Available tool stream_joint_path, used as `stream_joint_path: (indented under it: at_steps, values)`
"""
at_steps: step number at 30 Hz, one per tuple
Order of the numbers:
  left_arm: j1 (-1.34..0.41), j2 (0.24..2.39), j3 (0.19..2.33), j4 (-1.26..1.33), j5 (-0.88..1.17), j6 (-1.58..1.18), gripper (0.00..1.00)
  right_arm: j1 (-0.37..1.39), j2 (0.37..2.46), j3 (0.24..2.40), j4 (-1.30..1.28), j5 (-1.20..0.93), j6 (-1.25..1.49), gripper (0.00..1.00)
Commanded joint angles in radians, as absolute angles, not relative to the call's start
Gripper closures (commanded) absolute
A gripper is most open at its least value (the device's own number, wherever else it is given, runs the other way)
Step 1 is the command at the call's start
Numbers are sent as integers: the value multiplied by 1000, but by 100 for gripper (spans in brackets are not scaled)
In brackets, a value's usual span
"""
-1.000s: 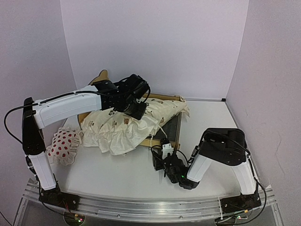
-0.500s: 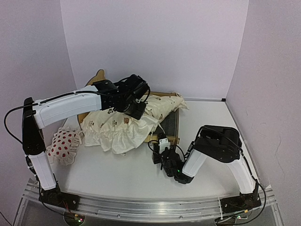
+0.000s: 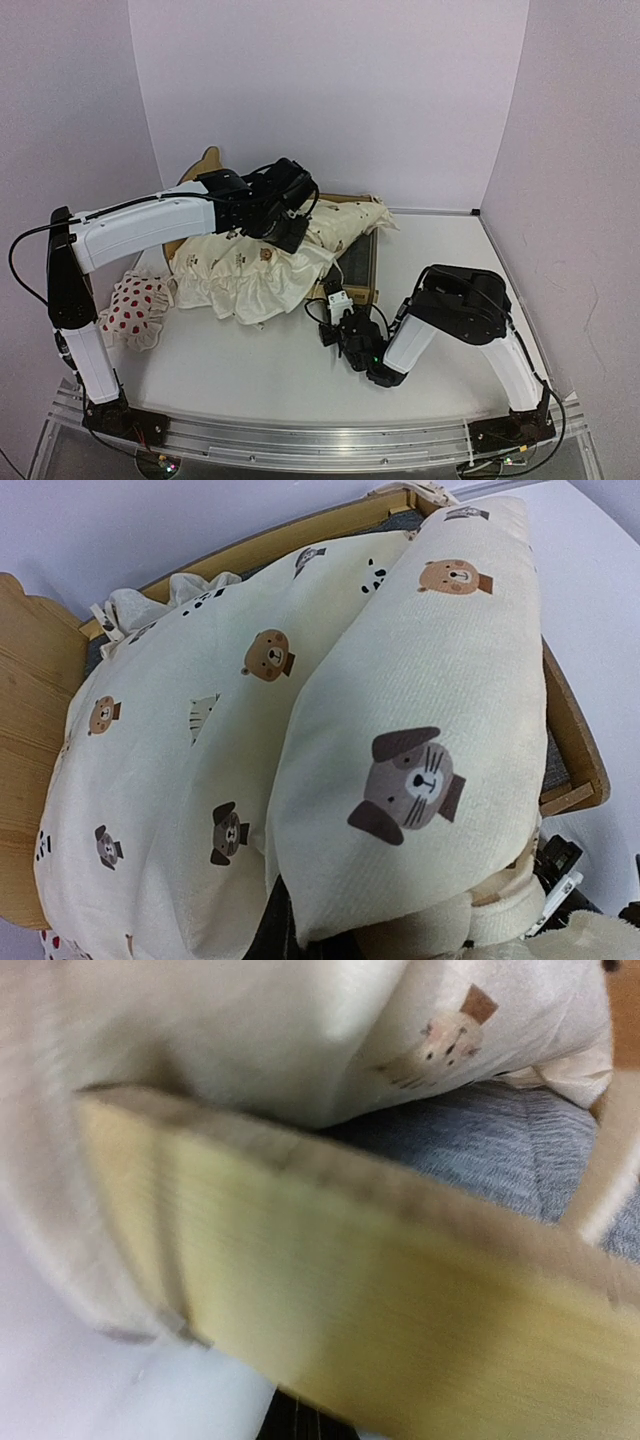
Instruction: Set up the pet bed
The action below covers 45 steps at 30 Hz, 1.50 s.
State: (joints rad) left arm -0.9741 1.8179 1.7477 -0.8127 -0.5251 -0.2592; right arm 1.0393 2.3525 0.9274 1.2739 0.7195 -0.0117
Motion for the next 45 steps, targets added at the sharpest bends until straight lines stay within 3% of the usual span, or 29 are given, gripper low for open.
stream_joint_path:
  at_steps: [1,8,11,20,25,32,45]
  values:
    - [-961,1787,1772,-839,-563,-256,100,1034,2241,787,1266,561,-22,100]
    - [-956,1750,1733,-825,-559,-255,100,1033,2099,633,1266,331,46,100]
    - [-954,1747,1728,-825,-558,-256,100,1033,2091,628,1265,350,100,100]
    - [-954,1750,1736,-835,-554,-257,100,1028,2213,776,1265,615,183,70]
    - [-954,1757,1747,-844,-553,-255,100,1027,2276,853,1266,647,202,62]
    - [-954,1775,1768,-850,-547,-245,100,1026,2339,928,1266,694,208,56]
    - [-954,1781,1760,-848,-551,-244,100,1027,2455,1065,1267,858,184,56]
